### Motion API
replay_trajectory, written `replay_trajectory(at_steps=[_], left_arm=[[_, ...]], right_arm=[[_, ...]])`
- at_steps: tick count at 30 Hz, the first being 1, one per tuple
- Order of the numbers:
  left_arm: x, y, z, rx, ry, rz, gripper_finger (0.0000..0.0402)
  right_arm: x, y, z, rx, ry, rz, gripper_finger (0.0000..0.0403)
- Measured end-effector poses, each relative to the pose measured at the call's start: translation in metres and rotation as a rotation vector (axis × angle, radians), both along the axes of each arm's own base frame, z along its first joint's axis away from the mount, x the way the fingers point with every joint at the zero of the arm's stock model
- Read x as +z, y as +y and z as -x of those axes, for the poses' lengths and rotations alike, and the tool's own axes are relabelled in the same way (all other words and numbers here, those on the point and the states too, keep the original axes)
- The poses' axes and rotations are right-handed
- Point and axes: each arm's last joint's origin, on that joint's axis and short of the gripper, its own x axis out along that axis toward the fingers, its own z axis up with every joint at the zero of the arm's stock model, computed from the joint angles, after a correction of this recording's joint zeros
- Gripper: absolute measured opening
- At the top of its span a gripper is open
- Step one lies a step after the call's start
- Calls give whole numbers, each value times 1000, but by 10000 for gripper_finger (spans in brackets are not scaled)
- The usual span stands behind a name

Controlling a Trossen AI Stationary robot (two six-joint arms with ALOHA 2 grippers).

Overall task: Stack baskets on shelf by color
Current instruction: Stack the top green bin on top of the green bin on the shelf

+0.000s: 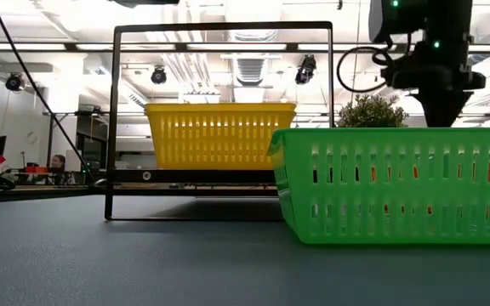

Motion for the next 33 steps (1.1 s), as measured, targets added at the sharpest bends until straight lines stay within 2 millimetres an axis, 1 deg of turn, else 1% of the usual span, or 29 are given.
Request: replay_trajectory(at_steps=[3, 7, 10, 14, 20, 25, 29, 33], left_arm=[[2, 0, 0, 0, -16, 4, 0], [3, 0, -1, -18, -18, -59, 0], [7, -1, -2, -23, -55, -72, 0], [12, -1, -3, -20, -109, -55, 0], [14, -1, -3, -18, -126, -49, 0], [16, -1, -3, -18, -133, -47, 0], [18, -1, -3, -18, -142, -45, 0], [18, -1, -3, -17, -154, -41, 0]], right_arm=[[-9, -1, 2, -38, 17, 32, 125], [-24, -1, 2, -43, -9, 16, 160], [-32, -1, 5, -68, 2, 13, 173], [-39, -1, 8, -100, 12, 17, 173], [-50, -2, 10, -103, 21, 46, 158], [-63, -2, 11, -103, 2, 69, 135], [-74, -2, 10, -101, -43, 73, 101], [-75, -2, 11, -92, -42, 72, 47]])
